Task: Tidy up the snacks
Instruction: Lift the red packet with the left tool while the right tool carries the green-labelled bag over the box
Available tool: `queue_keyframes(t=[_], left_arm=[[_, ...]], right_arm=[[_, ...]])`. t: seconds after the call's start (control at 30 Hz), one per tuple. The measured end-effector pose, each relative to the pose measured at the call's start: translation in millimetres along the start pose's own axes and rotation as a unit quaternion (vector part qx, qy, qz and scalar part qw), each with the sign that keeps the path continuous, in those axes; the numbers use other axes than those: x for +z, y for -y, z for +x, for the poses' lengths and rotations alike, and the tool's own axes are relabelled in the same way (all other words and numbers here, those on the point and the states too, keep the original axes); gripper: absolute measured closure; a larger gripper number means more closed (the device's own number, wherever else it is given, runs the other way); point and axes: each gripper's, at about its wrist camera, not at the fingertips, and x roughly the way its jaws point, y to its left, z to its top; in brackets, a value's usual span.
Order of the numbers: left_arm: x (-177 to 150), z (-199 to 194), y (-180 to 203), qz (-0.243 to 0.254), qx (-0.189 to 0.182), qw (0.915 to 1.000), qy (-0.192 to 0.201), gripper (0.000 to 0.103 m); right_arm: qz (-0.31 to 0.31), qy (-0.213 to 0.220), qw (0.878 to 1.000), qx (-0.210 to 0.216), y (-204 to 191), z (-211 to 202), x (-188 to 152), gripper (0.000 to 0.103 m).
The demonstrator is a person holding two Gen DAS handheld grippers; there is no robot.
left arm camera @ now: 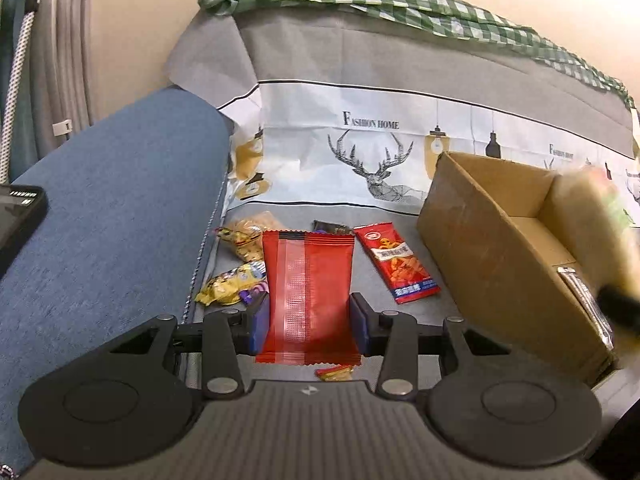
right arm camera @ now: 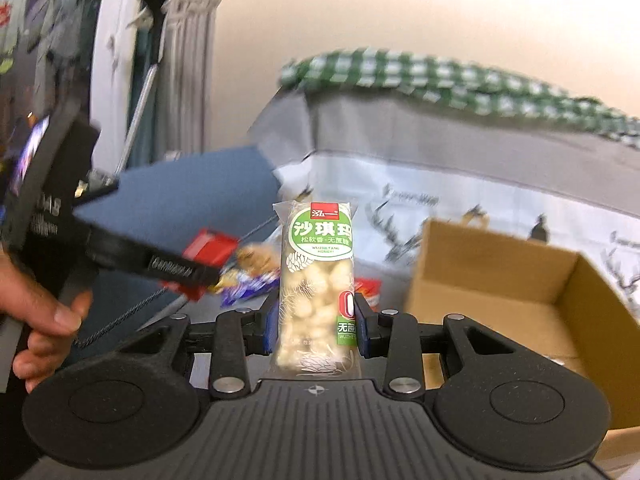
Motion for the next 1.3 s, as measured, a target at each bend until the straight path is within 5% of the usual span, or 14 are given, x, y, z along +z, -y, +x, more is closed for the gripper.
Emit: queue_keyframes(t=[0.3, 0.7, 1.07, 1.3], left_arm=[[13, -1, 36, 0.023, -0.035, 0.9988, 0.026, 0.057], [19, -3, 83, 0.097, -0.032, 0.9931, 0.058, 0.057], [33, -3, 124, 0.127, -0.040, 0.9863, 0.097, 0.057], [92, 4, 176, 0.104, -0.076, 0.9862, 0.104, 0.057]], right_arm=[[0.060, 0.049, 0.994, -0.081, 81, -40, 38, 0.066], [0.106, 0.062, 0.980, -0.154, 190, -20, 32, 0.066], [0.146, 0.057, 0.974, -0.163, 216, -1, 28, 0.066], [0.128, 0.047, 0.976, -0.171, 216, -3, 31, 0.066]])
